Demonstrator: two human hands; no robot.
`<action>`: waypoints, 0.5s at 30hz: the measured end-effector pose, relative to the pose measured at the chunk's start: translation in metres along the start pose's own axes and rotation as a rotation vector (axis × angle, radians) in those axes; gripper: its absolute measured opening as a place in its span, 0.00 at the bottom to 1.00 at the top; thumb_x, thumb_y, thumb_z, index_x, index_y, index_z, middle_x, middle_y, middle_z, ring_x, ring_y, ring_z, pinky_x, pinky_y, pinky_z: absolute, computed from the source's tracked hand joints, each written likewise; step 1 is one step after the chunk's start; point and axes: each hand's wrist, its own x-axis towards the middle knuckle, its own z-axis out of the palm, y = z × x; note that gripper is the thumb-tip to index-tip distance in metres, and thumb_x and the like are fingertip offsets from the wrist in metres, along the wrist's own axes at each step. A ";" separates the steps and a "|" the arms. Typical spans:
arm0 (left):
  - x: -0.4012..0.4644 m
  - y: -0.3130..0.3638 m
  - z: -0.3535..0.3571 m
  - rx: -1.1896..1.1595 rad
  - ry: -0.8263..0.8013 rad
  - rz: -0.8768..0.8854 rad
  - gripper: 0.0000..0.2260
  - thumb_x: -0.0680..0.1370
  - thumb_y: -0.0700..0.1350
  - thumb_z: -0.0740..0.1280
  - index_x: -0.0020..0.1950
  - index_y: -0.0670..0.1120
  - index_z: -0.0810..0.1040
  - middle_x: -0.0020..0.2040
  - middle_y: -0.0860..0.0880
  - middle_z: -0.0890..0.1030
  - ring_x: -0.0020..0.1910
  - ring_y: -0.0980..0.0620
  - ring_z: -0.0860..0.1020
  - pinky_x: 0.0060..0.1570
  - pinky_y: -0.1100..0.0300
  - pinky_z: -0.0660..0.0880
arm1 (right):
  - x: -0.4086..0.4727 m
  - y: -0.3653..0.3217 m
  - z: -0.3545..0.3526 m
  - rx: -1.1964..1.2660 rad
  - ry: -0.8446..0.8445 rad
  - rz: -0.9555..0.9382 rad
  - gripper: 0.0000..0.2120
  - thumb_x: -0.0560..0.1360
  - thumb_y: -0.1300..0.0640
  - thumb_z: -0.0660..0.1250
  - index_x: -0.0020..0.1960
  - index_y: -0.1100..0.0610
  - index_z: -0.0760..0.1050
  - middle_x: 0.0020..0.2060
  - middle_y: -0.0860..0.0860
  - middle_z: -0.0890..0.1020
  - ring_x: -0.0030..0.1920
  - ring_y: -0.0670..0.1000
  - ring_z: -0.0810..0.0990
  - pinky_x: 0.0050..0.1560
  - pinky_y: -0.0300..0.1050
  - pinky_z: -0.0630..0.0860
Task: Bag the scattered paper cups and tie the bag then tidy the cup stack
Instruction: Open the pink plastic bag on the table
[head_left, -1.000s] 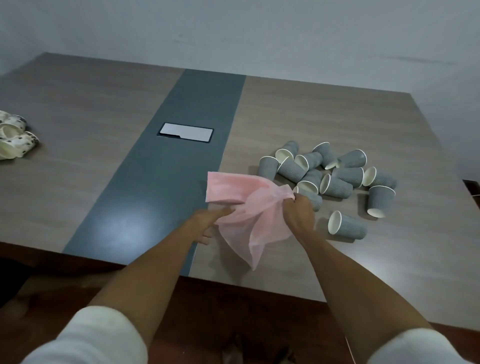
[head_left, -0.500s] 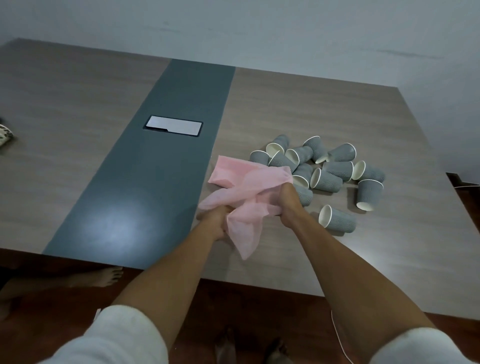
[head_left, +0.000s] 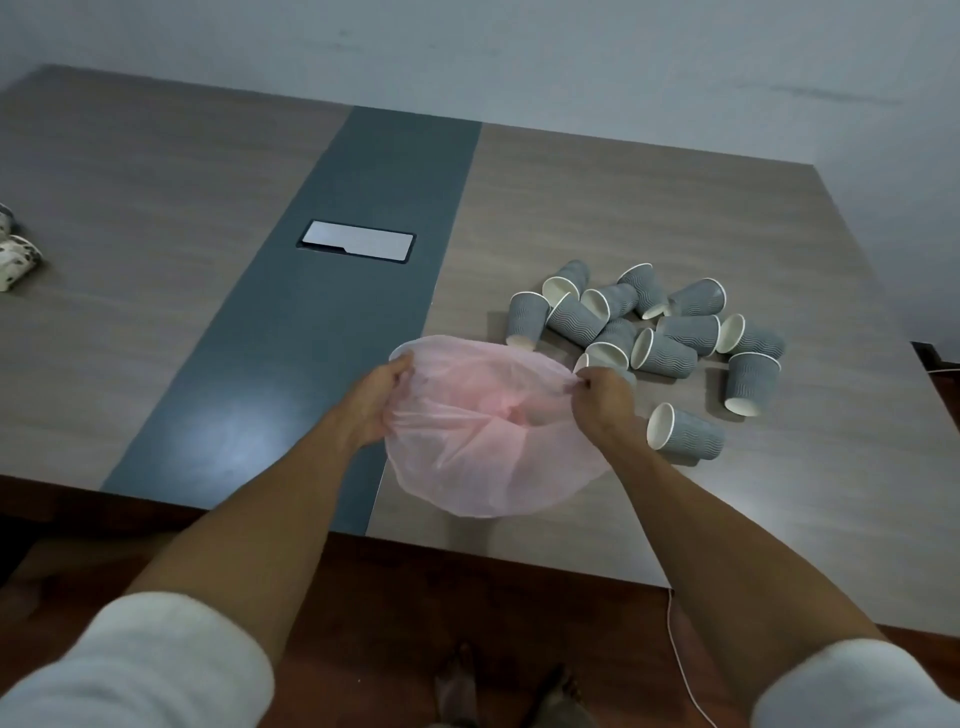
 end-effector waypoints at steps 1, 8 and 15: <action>-0.001 0.002 0.003 -0.028 -0.021 -0.029 0.16 0.82 0.53 0.65 0.60 0.41 0.82 0.50 0.44 0.85 0.46 0.43 0.84 0.47 0.49 0.83 | -0.002 -0.009 0.002 0.152 -0.027 0.099 0.12 0.70 0.63 0.57 0.43 0.63 0.79 0.41 0.60 0.83 0.44 0.63 0.81 0.43 0.52 0.79; 0.001 -0.004 -0.034 -0.294 -0.001 -0.096 0.12 0.76 0.46 0.65 0.33 0.48 0.73 0.35 0.47 0.73 0.34 0.45 0.76 0.41 0.55 0.75 | -0.006 0.005 -0.019 0.877 -0.466 0.804 0.06 0.63 0.63 0.60 0.37 0.56 0.73 0.32 0.52 0.75 0.30 0.56 0.78 0.30 0.42 0.76; 0.005 -0.012 -0.022 0.237 -0.128 -0.031 0.47 0.63 0.65 0.80 0.76 0.46 0.69 0.66 0.43 0.78 0.59 0.41 0.80 0.60 0.39 0.79 | -0.008 0.025 -0.005 1.402 -0.367 0.761 0.20 0.63 0.69 0.63 0.52 0.57 0.80 0.52 0.61 0.81 0.50 0.63 0.82 0.52 0.63 0.82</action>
